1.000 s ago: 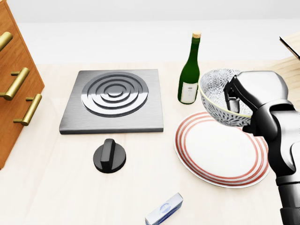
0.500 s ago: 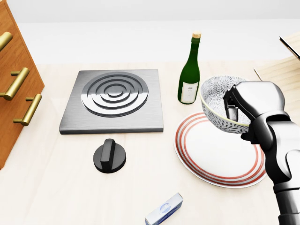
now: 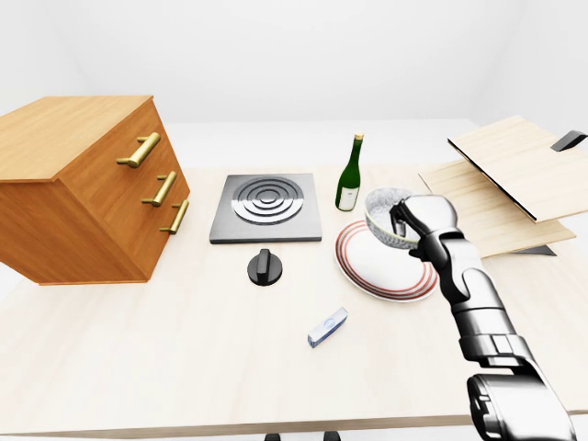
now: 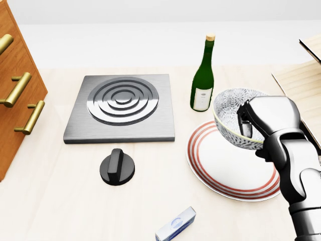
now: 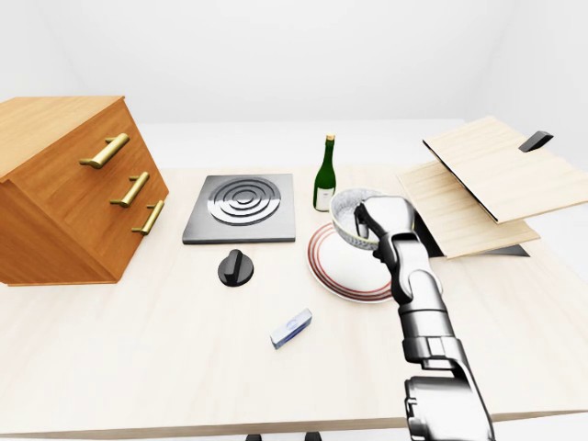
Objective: Pick up the akita bowl and put it on the plate.
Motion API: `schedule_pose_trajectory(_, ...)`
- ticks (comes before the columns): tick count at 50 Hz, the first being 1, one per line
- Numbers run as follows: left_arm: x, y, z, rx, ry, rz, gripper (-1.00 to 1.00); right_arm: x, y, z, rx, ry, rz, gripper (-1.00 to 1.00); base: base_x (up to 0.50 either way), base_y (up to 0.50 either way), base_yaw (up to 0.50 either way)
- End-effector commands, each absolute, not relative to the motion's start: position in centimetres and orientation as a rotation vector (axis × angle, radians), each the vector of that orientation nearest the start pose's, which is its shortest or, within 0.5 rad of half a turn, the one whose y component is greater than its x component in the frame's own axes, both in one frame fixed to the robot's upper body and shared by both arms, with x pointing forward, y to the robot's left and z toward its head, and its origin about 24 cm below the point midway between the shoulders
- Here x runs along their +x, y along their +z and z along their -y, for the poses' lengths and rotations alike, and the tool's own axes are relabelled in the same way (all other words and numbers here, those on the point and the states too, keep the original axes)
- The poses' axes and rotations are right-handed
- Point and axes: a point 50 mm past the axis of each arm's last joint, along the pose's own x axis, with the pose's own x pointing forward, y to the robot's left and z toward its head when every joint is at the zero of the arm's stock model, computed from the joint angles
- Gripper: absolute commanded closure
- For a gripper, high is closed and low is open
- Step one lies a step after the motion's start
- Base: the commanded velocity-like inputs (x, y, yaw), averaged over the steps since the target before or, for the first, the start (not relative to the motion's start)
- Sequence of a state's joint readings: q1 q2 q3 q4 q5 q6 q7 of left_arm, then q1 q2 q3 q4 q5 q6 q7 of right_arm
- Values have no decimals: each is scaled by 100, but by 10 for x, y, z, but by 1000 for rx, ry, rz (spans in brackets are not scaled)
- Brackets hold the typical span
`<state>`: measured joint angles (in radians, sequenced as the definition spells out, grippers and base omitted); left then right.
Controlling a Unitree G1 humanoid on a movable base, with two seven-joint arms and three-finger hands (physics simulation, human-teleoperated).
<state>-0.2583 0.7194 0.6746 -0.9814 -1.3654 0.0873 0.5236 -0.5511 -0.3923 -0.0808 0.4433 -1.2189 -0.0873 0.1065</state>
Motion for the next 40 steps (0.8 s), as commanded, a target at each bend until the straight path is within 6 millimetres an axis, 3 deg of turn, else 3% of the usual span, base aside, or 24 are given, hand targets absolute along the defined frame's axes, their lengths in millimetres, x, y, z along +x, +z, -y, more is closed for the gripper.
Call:
schedule_pose_trajectory(1,128,331,-226,-481,-155,1048,-100,351,119,221,-1562,-42,54,95,0,0,0)
schedule_pose_trajectory(40,129,329,-225,-479,-145,1052,-100,338,83,216,-1541,-13,26,95,0,0,0)
